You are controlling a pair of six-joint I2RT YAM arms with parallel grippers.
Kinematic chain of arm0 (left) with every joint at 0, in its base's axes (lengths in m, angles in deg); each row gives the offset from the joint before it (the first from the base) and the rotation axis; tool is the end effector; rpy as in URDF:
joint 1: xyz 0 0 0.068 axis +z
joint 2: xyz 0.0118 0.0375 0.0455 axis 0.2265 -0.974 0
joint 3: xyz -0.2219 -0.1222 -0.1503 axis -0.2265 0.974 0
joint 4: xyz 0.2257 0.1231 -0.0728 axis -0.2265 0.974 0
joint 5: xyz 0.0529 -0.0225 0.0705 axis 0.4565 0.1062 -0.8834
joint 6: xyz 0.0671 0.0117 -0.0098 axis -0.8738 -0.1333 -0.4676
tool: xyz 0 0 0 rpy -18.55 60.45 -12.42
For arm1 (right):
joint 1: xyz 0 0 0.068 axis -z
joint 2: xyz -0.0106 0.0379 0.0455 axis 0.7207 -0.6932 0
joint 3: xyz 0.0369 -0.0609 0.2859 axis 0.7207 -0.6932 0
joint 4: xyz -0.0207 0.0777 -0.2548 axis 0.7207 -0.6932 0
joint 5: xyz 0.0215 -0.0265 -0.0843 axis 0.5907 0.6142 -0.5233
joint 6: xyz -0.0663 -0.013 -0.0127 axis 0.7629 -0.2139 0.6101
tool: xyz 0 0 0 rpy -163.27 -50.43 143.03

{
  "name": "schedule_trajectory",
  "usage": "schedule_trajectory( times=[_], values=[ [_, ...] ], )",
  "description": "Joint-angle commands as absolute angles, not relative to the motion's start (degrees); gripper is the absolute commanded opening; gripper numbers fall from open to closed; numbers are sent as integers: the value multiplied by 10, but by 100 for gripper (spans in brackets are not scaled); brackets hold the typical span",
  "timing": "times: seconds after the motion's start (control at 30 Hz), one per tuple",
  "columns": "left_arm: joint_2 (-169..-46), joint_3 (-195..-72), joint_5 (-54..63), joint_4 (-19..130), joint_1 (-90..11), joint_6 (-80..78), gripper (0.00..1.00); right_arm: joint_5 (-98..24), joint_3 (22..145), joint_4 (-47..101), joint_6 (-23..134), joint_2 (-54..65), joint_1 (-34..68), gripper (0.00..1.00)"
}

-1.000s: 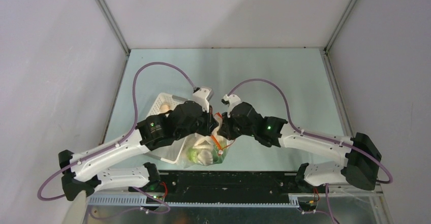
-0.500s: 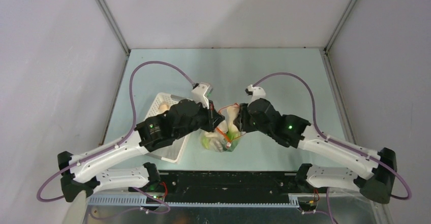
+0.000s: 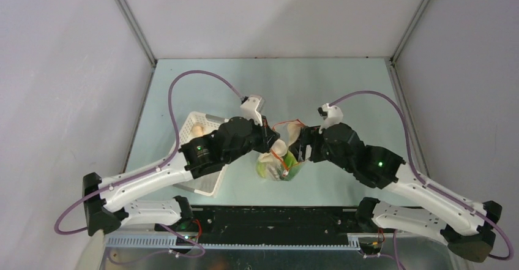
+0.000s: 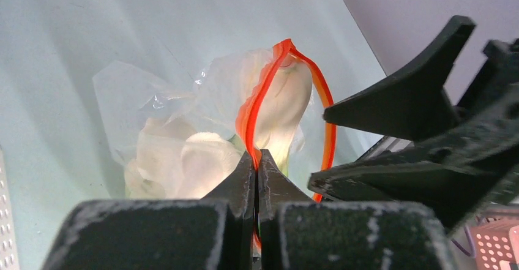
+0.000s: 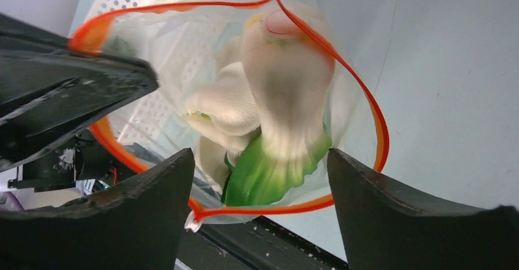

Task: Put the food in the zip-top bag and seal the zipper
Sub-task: Adjust the zipper food storage bag at the center of the board.

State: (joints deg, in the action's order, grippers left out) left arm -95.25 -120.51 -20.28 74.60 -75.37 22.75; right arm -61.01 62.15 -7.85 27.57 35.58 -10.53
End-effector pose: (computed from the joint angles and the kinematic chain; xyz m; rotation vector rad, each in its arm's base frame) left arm 0.1377 -0.2285 0.3634 0.2823 2.0054 -0.8409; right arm 0.1200 0.1532 0.3441 -0.2410 2.1511 0.6374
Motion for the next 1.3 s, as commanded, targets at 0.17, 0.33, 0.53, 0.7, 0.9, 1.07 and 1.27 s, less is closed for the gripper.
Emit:
schedule_trajectory(
  times=[0.17, 0.33, 0.53, 0.7, 0.9, 1.07, 1.27],
  values=[
    [-962, -1238, -201, 687, -753, 232, 0, -662, 624, -52, 292, 422, -100, 99],
    [-955, -1237, -203, 693, -753, 227, 0, -716, 624, -104, 252, 448, -82, 99],
    [-950, -1233, -204, 693, -753, 228, 0, -721, 624, -173, 197, 434, -39, 96],
    [-950, -1233, -207, 696, -753, 228, 0, -700, 623, -164, 187, 385, -20, 84],
    [-947, -1231, -215, 698, -753, 229, 0, -666, 606, -124, 178, 347, -13, 64],
    [-943, -1230, -218, 698, -753, 228, 0, -655, 586, -109, 168, 333, -5, 37],
    [-951, -1245, -242, 742, -750, 232, 1, -658, 584, -96, 188, 360, 3, 0]
  ],
)
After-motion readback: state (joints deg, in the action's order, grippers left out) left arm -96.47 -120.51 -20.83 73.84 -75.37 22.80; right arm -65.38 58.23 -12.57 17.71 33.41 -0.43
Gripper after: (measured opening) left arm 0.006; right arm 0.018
